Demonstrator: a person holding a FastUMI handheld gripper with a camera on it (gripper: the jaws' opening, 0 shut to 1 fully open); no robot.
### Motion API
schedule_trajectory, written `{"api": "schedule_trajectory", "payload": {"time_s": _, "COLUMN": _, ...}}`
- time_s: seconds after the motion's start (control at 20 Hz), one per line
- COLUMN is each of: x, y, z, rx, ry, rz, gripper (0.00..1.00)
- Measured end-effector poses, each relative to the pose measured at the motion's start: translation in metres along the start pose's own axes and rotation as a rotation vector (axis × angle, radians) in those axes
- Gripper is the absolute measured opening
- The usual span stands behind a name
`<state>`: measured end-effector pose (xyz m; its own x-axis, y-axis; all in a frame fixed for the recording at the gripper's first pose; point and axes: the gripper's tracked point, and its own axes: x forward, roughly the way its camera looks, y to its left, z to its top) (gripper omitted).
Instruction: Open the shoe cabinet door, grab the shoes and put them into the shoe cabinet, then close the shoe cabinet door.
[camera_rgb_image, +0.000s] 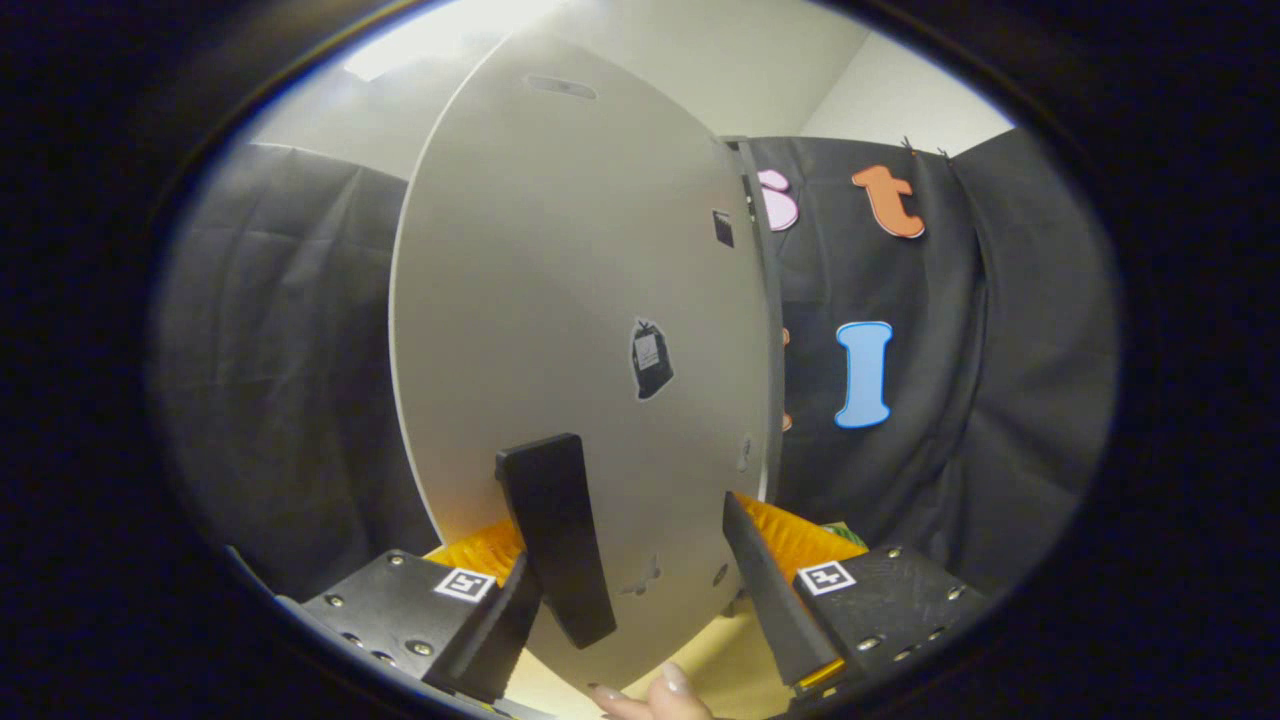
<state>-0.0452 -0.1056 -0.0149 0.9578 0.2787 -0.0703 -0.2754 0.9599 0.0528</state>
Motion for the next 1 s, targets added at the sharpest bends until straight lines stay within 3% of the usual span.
{"api": "schedule_trajectory", "payload": {"time_s": 0.4, "x": 0.075, "y": 0.082, "z": -0.003, "rx": 0.047, "ry": -0.038, "rz": -0.076, "gripper": 0.95}}
{"api": "schedule_trajectory", "payload": {"time_s": 0.6, "x": 0.110, "y": 0.101, "z": -0.001, "rx": 0.061, "ry": -0.048, "rz": -0.047, "gripper": 0.99}}
{"api": "schedule_trajectory", "payload": {"time_s": 1.0, "x": 0.174, "y": 0.125, "z": 0.002, "rx": 0.045, "ry": -0.082, "rz": -0.076, "gripper": 0.99}}
